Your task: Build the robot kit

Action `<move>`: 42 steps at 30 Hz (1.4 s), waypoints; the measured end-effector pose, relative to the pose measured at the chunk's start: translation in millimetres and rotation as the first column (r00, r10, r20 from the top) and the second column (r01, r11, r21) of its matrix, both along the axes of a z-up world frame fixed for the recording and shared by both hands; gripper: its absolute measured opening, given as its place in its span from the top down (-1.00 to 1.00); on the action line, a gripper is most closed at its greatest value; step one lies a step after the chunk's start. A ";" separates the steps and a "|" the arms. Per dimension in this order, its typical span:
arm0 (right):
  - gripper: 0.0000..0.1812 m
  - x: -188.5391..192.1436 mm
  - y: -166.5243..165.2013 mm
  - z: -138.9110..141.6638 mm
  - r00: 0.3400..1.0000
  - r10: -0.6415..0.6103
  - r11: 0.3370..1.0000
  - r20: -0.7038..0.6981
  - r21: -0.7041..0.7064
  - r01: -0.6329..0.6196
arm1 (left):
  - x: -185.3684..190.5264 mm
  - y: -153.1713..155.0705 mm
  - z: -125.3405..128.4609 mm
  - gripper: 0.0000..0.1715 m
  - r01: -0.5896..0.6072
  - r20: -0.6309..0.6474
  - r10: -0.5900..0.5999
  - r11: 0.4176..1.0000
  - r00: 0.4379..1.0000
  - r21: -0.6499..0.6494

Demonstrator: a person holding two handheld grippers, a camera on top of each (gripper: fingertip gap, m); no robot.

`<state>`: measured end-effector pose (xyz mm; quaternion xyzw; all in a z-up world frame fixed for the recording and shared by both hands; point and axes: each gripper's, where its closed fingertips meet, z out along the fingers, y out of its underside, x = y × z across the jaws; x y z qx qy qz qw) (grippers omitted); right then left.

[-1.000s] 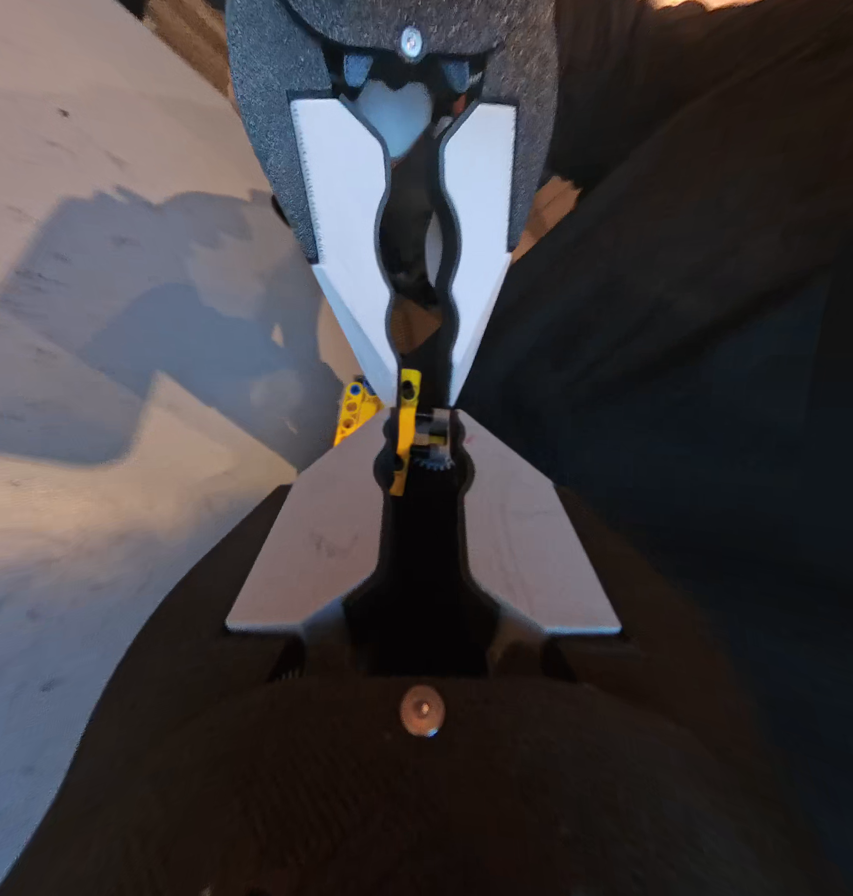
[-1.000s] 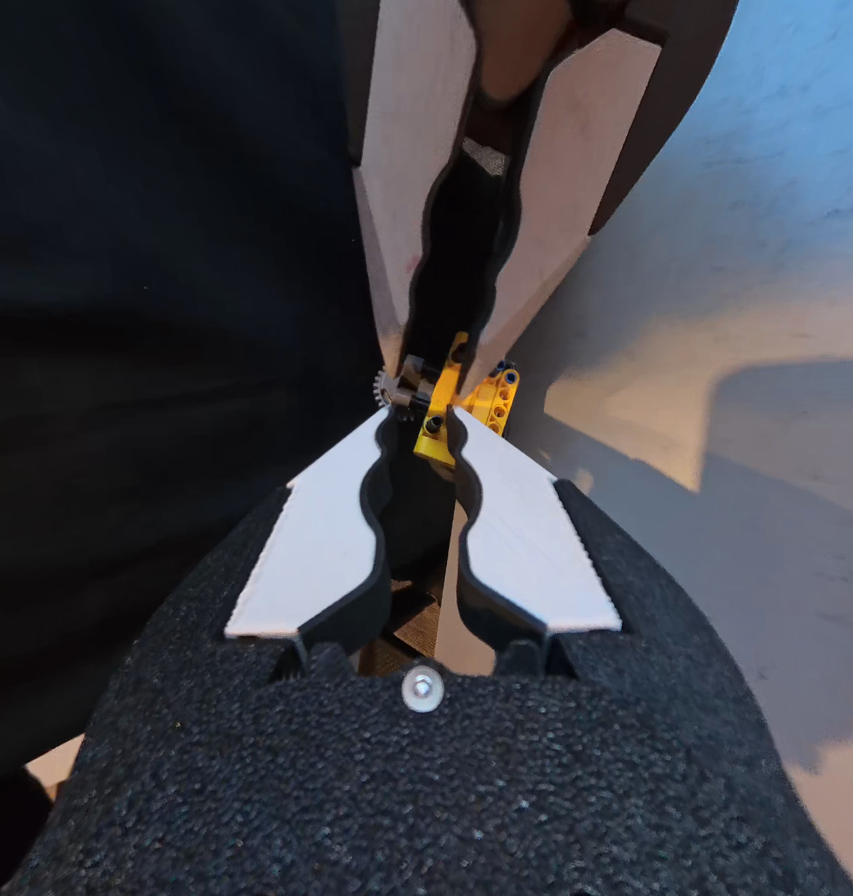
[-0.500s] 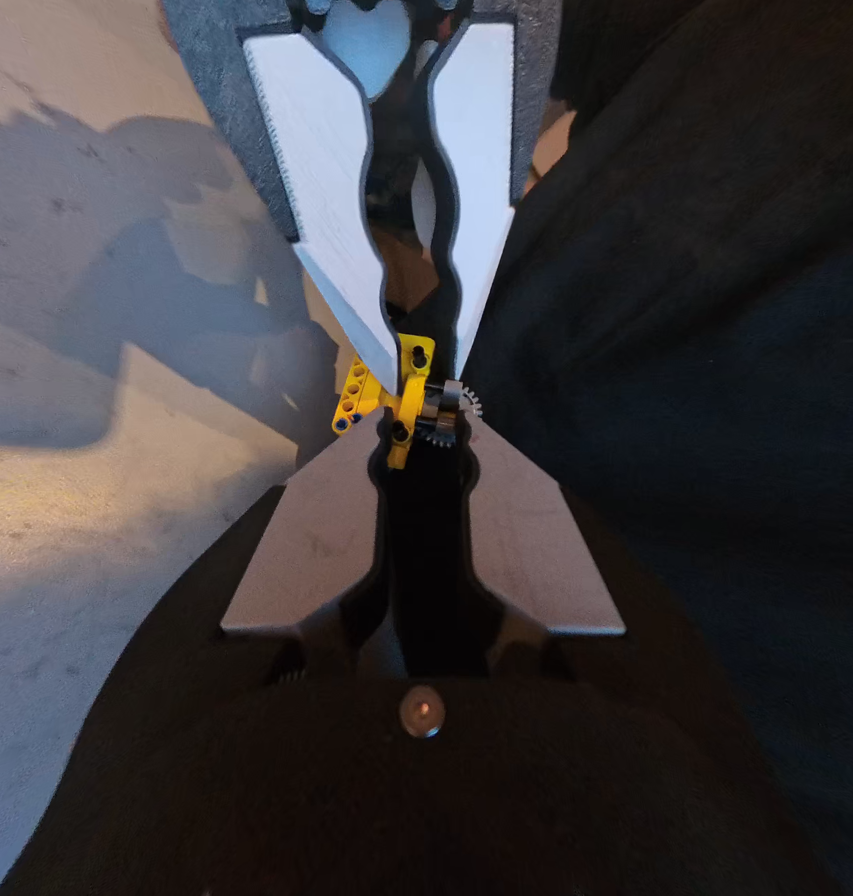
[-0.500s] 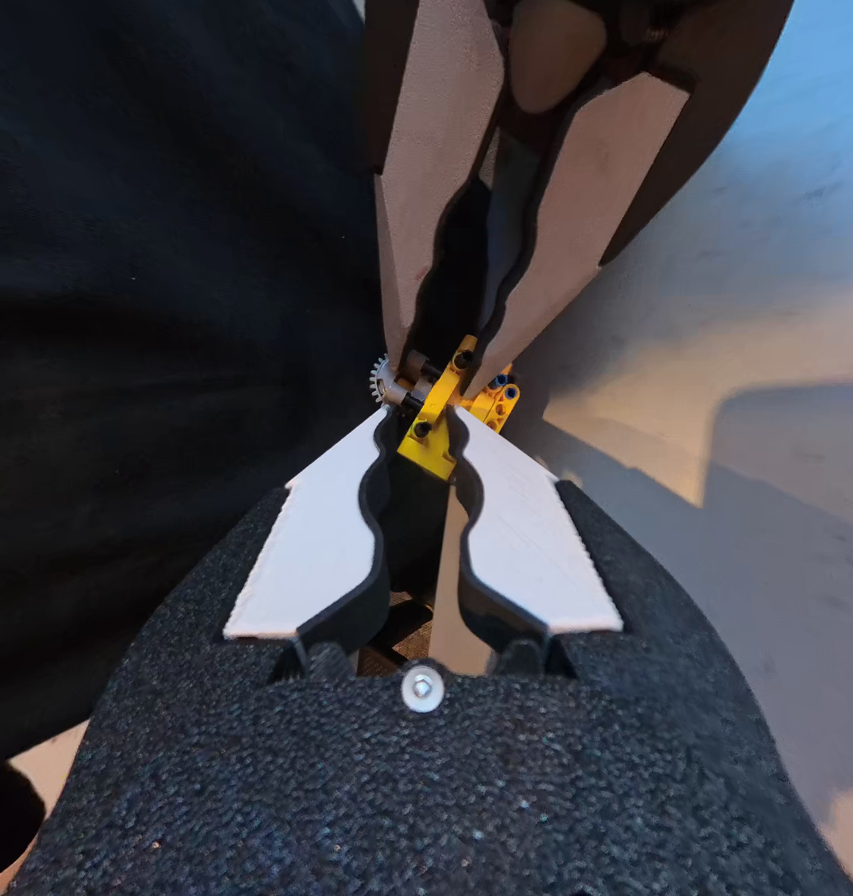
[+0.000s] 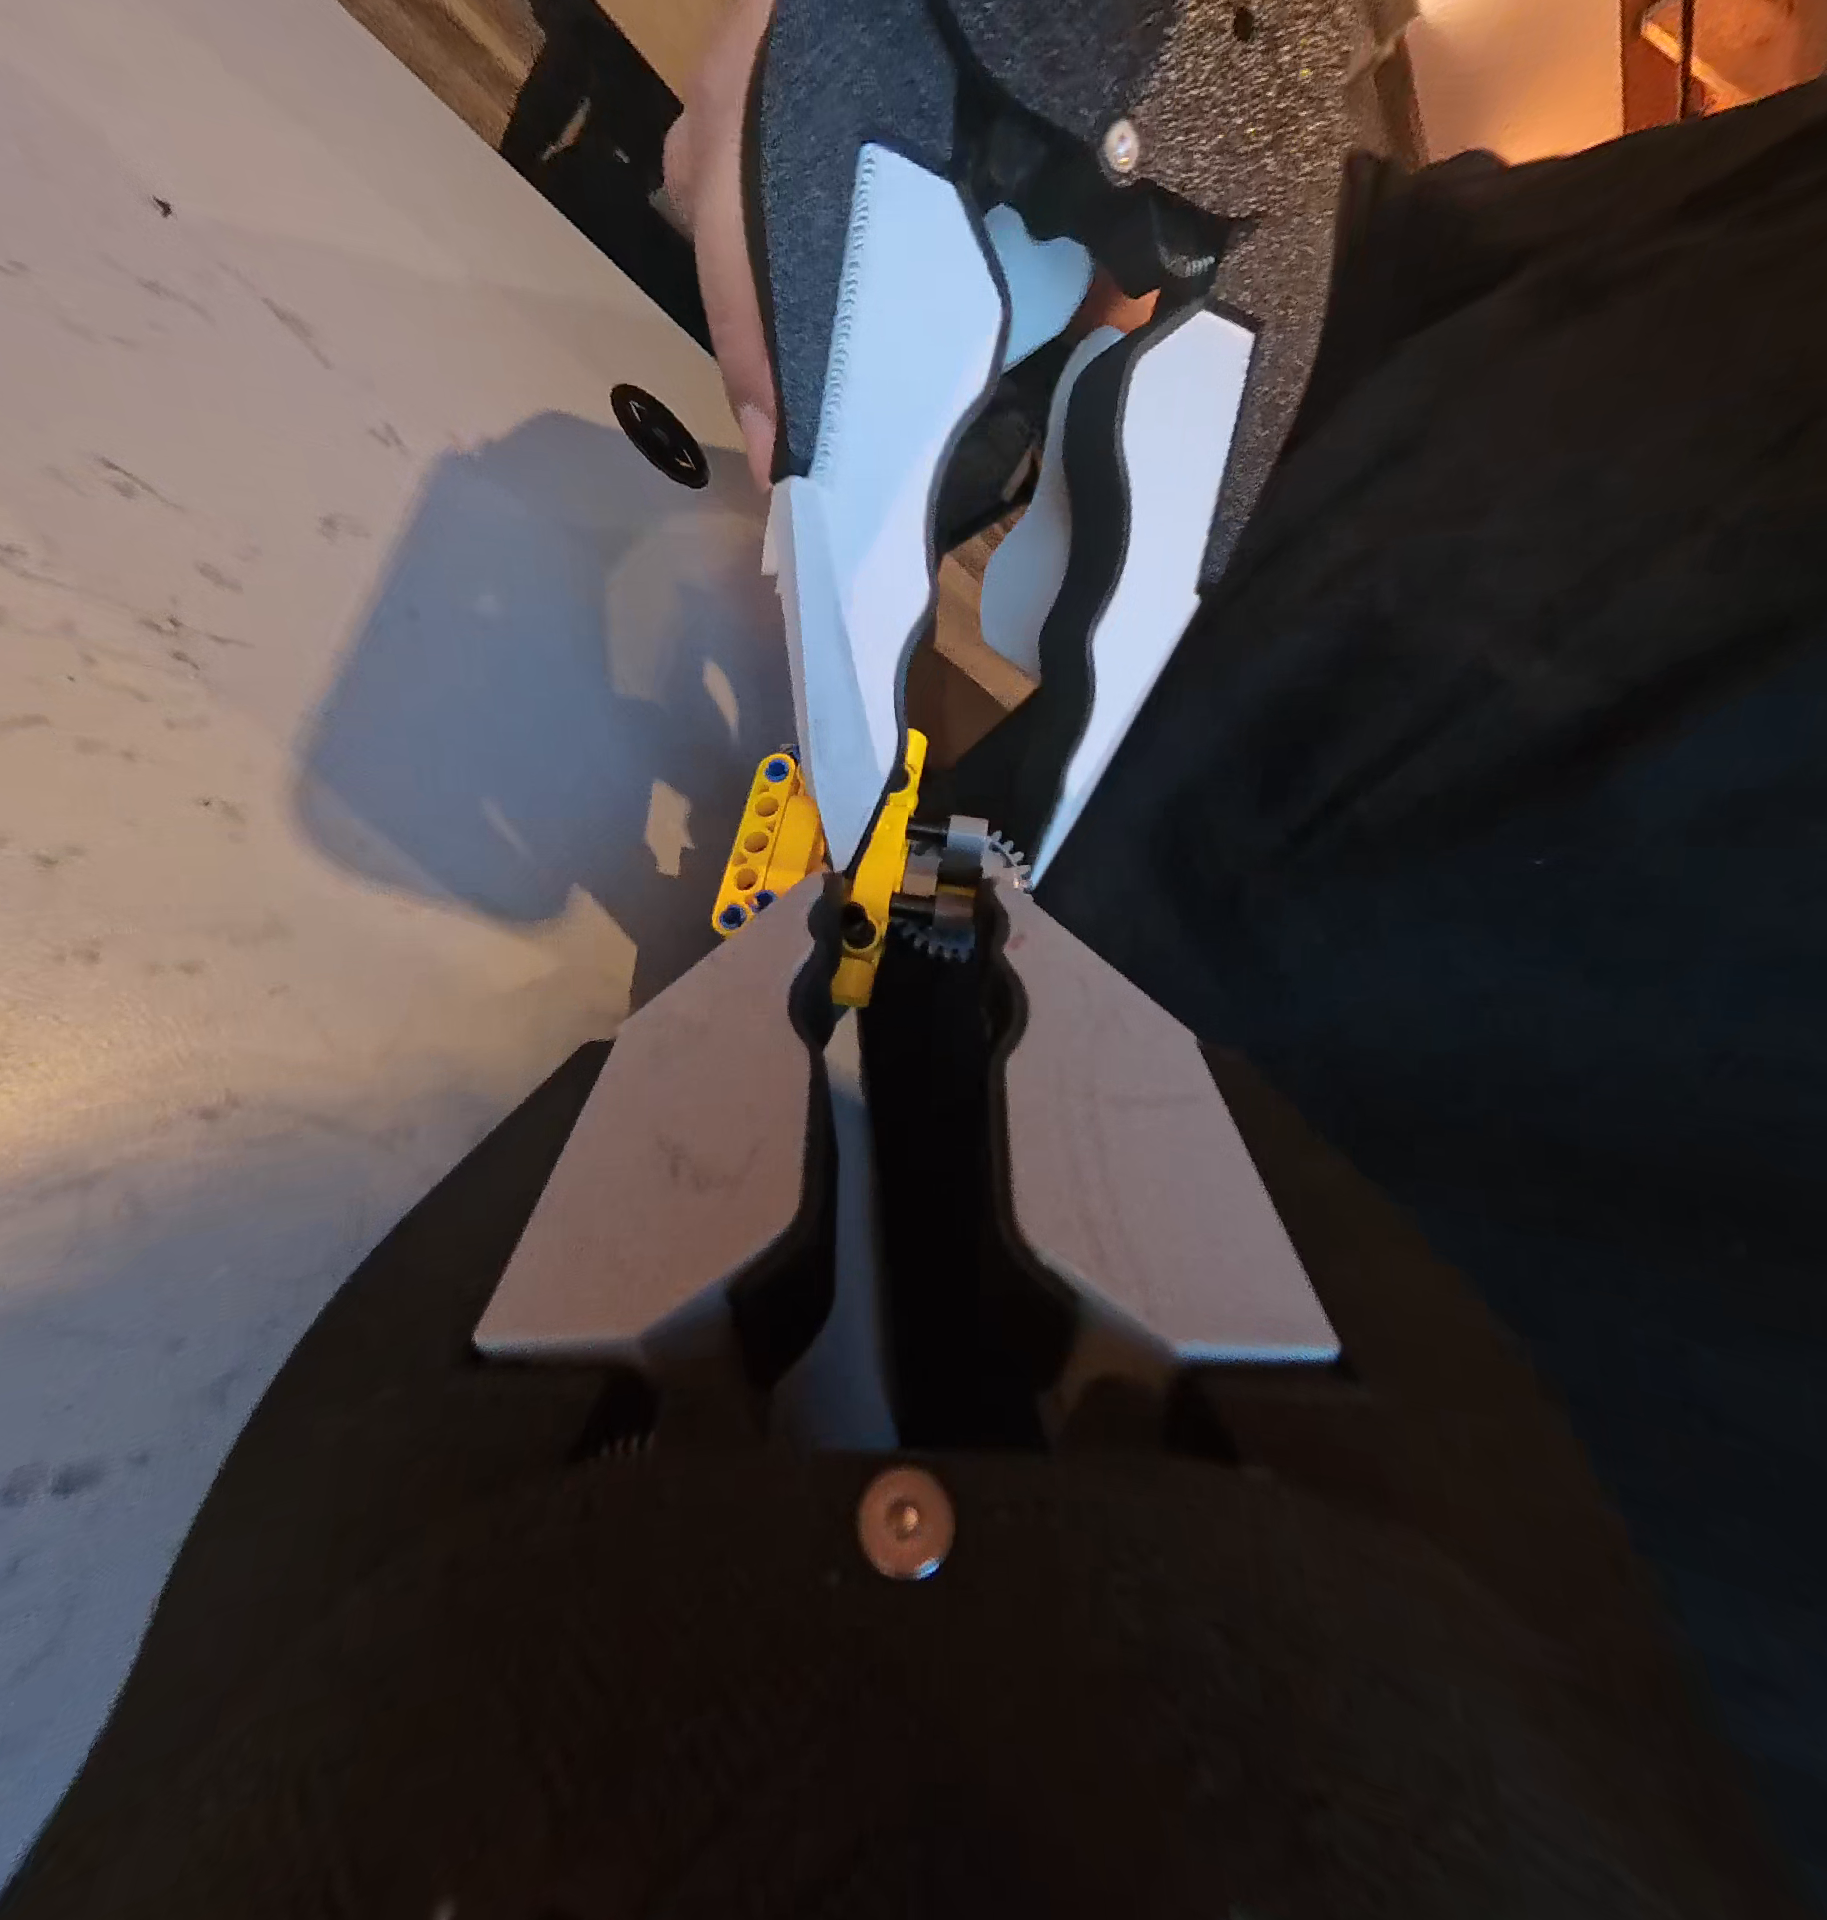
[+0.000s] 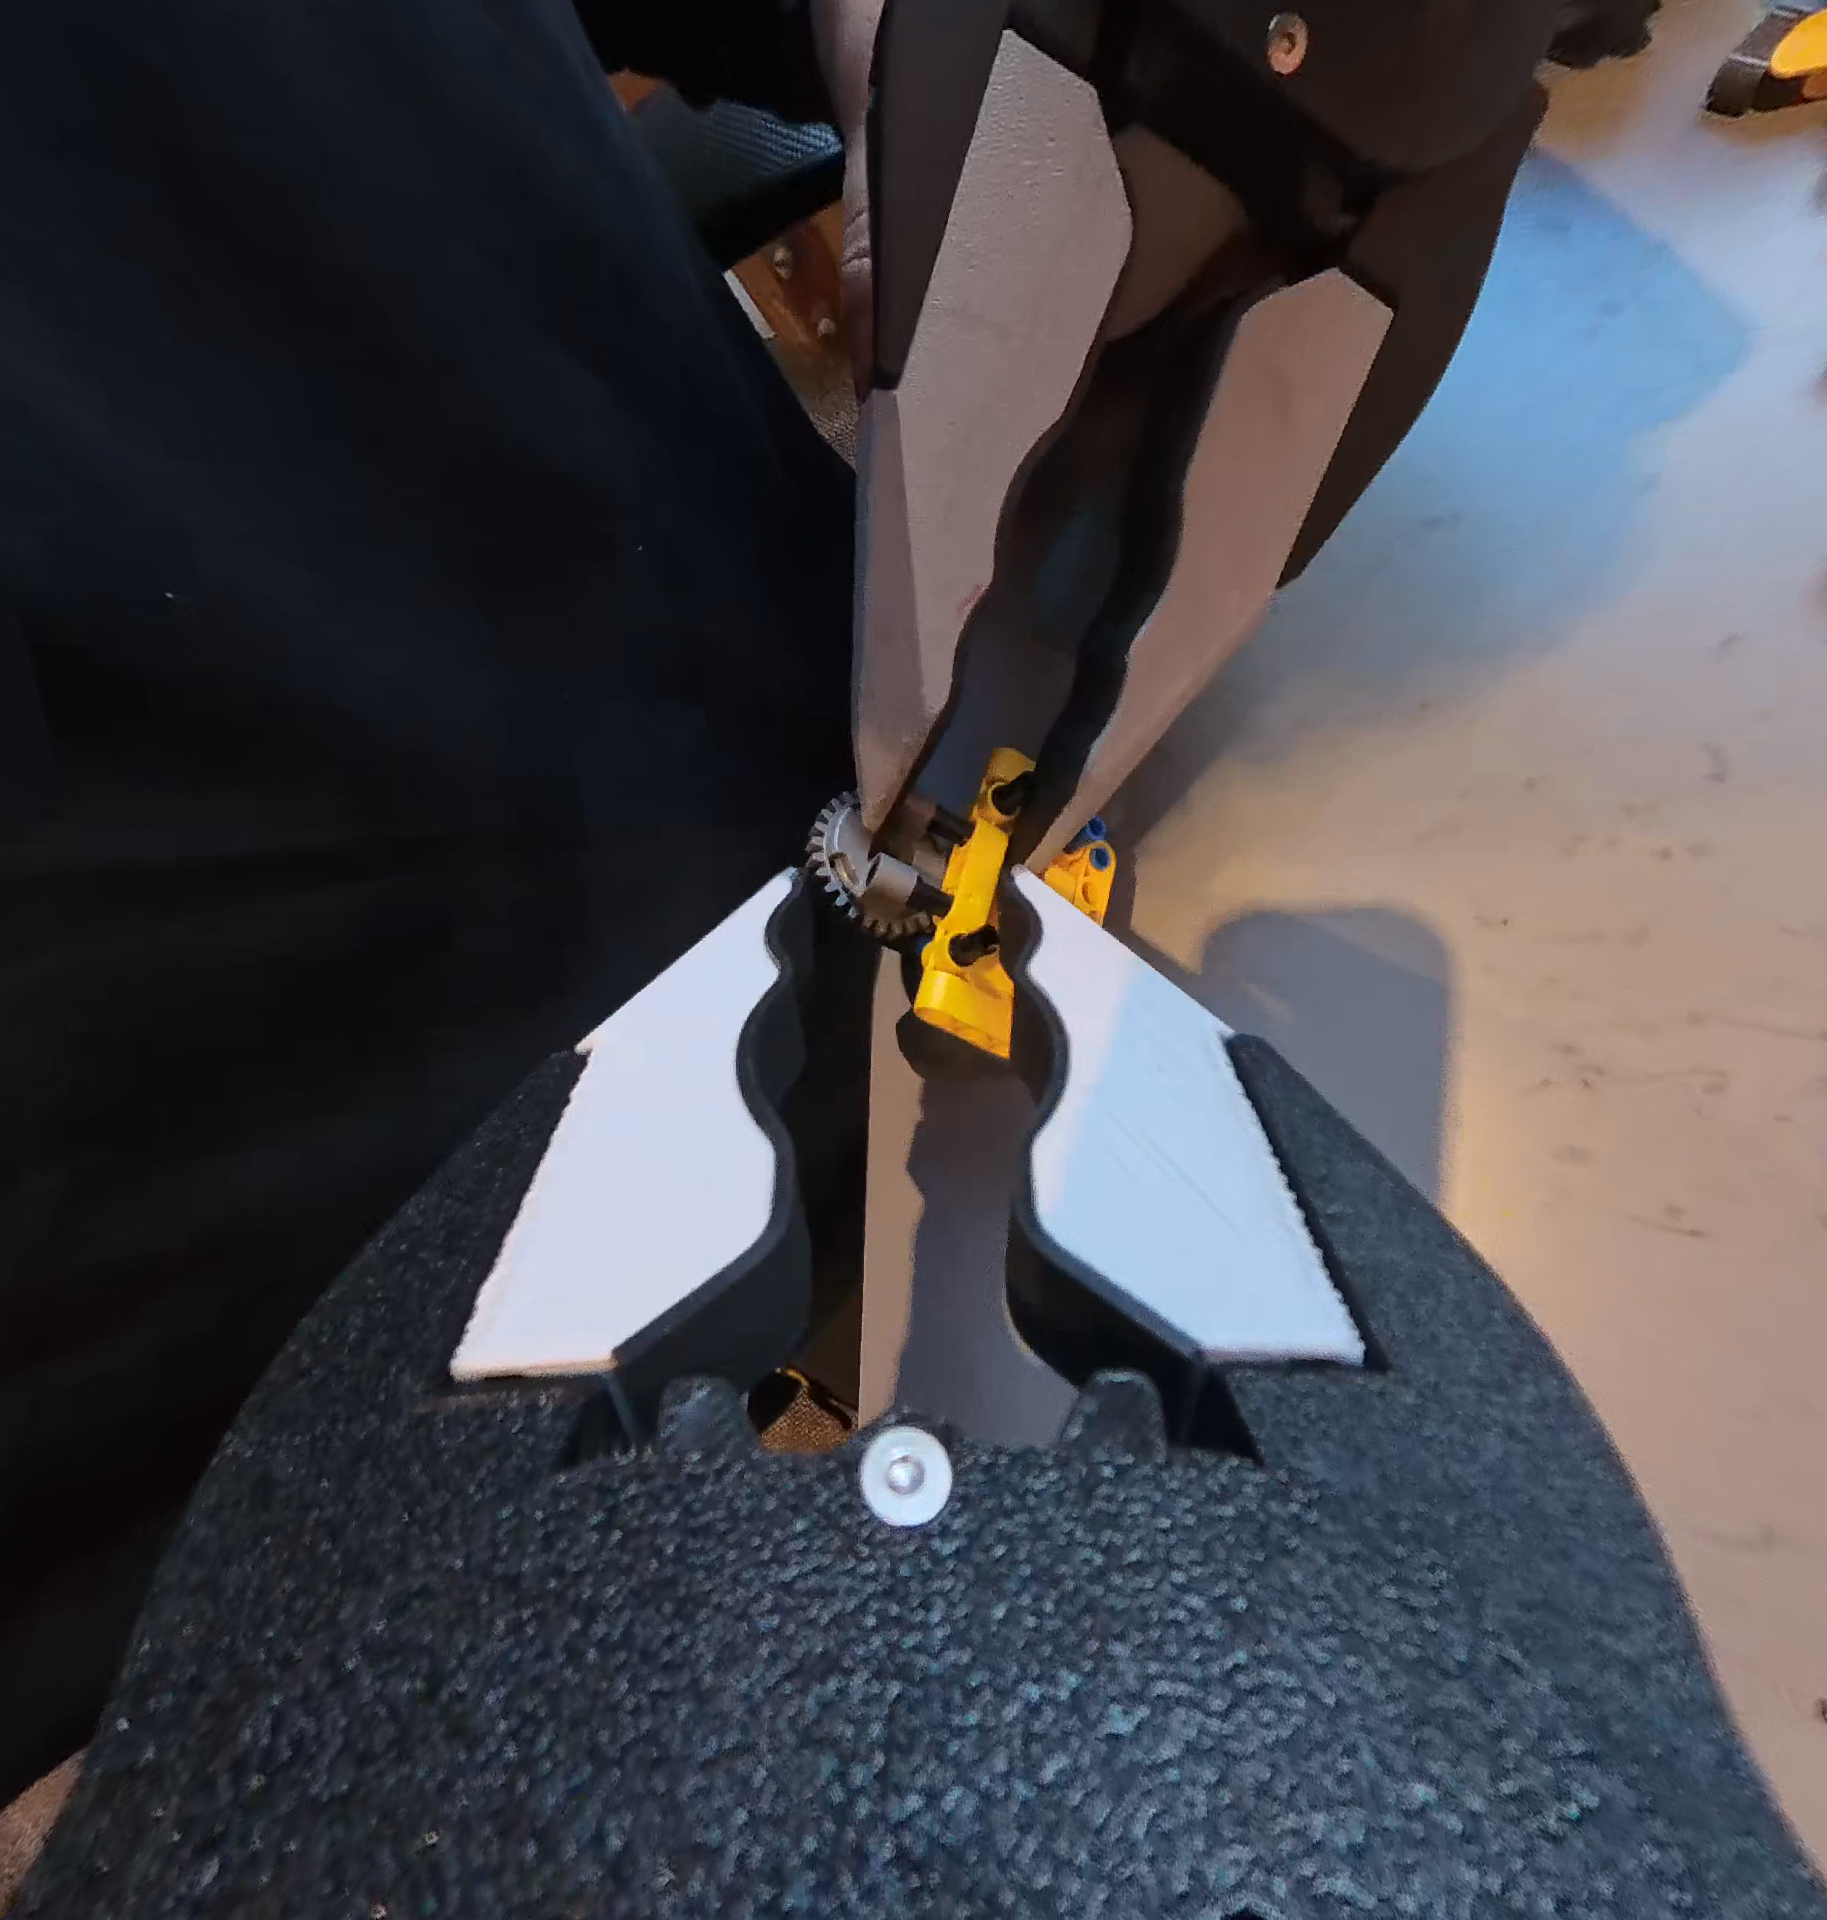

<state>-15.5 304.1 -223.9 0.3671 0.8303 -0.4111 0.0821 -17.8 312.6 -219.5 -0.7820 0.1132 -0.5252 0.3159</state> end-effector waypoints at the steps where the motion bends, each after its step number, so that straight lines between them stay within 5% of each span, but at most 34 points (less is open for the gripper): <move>1: 0.62 0.3 -0.8 -0.1 1.000 0.004 1.000 -0.006 -0.005 -0.004 | 0.6 -0.7 -0.1 0.73 -0.004 0.004 0.004 1.000 1.000 0.004; 8: 0.67 1.9 2.3 6.6 0.998 -0.034 0.994 0.053 -0.098 0.040 | 1.8 -4.2 0.4 0.73 -0.056 0.020 0.056 0.998 0.998 0.019; 22: 0.76 6.5 -0.8 1.7 0.883 0.079 0.989 0.462 -0.147 -0.012 | 2.0 -2.8 6.4 0.74 -0.026 -0.097 0.032 0.997 0.995 0.066; 34: 0.76 -7.4 -13.4 1.9 0.950 0.097 0.992 0.298 -0.106 -0.068 | -9.8 -19.3 11.8 0.63 -0.005 -0.112 0.000 0.999 0.994 -0.044; 38: 0.76 -9.4 -12.7 -2.4 0.962 0.074 0.993 0.262 -0.113 -0.045 | -32.9 -24.1 18.3 0.35 -0.142 -0.159 0.137 0.990 0.978 -0.019; 40: 0.76 -8.4 -15.4 -2.7 0.963 0.071 0.989 0.259 -0.144 -0.034 | -40.6 -24.6 22.7 0.41 -0.209 -0.132 0.210 0.978 0.969 0.021; 42: 0.76 -9.4 -16.9 -2.3 0.969 0.073 0.988 0.236 -0.149 -0.038 | -42.8 -23.9 4.8 0.30 -0.242 -0.166 0.238 0.970 0.957 -0.001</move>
